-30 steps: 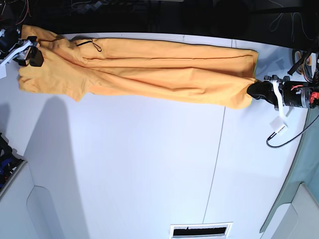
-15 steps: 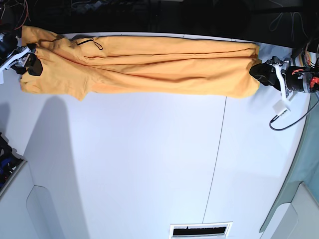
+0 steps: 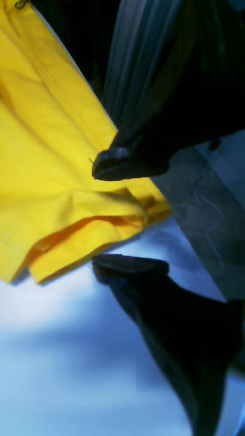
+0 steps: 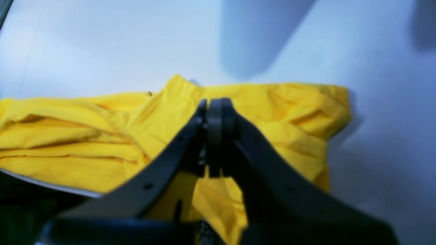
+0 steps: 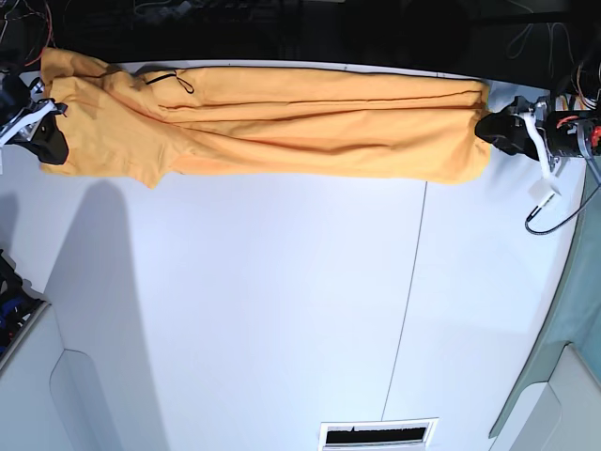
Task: Layout the t-shirt on the table in an organized manner, then fold the t-shirt properly
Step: 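Regrasp the folded shirt ends with both grippers and straighten the strip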
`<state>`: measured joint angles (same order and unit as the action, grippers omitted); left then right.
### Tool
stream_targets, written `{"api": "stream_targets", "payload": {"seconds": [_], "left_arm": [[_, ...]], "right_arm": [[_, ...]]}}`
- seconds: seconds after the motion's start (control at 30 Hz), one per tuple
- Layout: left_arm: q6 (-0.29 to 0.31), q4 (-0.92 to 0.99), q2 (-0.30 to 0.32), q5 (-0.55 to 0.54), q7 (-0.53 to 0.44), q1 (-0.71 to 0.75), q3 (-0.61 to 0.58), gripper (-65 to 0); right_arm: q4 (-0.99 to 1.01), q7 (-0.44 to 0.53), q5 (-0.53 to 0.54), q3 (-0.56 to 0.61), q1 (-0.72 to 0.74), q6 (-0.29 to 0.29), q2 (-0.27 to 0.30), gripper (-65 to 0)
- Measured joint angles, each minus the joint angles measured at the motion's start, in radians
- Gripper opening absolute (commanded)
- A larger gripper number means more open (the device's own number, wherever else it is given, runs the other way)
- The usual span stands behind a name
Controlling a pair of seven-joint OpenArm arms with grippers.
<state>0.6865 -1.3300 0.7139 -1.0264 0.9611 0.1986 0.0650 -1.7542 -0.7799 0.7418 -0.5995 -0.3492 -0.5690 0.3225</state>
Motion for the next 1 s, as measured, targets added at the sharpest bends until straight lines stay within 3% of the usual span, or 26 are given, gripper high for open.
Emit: {"api": "stream_targets", "payload": {"seconds": [0.2, 0.43, 0.7, 1.0], "left_arm": [[-0.088, 0.000, -0.075, 0.154, -0.061, -0.005, 0.002, -26.9], [-0.148, -0.002, -0.085, 0.241, -0.110, -0.010, 0.012, -26.9], [-0.148, -0.003, -0.084, 0.240, -0.121, 0.010, 0.019, -27.0], [-0.147, -0.021, -0.084, 0.240, -0.079, 0.023, 0.152, -27.0]], "right_arm": [[0.093, 0.007, -0.088, 0.105, 0.000, -0.001, -0.003, -65.0], [0.184, 0.031, -0.105, 0.194, 0.000, 0.000, -0.004, -65.0], [0.199, 0.040, -0.107, 0.212, 0.003, 0.000, -0.003, -65.0], [0.199, 0.039, -0.110, 0.213, 0.003, 0.000, -0.003, -65.0]]}}
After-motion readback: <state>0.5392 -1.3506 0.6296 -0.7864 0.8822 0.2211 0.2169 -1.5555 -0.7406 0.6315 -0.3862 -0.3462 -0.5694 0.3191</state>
